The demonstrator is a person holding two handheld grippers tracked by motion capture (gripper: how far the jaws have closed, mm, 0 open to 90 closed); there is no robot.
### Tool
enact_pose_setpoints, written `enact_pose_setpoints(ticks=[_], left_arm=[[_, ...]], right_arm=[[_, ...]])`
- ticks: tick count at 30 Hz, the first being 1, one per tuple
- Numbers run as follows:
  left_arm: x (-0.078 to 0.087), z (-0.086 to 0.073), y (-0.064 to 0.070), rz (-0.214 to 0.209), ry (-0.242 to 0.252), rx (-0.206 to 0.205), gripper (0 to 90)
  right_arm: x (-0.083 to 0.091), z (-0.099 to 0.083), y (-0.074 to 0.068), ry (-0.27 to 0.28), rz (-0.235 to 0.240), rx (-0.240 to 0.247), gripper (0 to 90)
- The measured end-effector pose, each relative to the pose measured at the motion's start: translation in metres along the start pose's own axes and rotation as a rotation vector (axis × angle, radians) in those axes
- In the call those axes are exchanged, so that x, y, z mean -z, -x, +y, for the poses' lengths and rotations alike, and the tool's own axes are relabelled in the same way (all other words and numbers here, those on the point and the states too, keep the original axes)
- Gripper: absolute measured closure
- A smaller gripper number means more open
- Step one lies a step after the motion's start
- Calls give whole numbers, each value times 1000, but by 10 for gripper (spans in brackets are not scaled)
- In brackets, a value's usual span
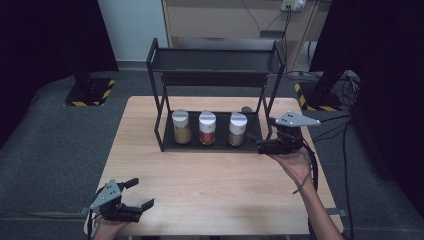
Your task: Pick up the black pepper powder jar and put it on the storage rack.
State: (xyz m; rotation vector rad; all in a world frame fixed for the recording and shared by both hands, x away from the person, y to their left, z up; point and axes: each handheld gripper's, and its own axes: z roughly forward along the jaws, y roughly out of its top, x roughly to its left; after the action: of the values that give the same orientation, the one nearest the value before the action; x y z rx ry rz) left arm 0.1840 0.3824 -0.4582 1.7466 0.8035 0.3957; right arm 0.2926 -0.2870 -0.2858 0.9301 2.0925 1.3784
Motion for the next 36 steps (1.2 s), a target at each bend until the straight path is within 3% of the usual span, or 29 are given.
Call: enact_pose_setpoints(ticks=[17, 30, 36], left_arm=[[0, 0, 1, 1, -1, -3, 20], [1, 0, 0, 2, 3, 2, 20], [1, 0, 1, 5, 3, 1, 20]], right_arm=[[58, -31, -17, 28, -5, 23, 95], [90, -81, -20, 45, -22, -12, 95], [102, -105, -25, 55, -56, -23, 95]])
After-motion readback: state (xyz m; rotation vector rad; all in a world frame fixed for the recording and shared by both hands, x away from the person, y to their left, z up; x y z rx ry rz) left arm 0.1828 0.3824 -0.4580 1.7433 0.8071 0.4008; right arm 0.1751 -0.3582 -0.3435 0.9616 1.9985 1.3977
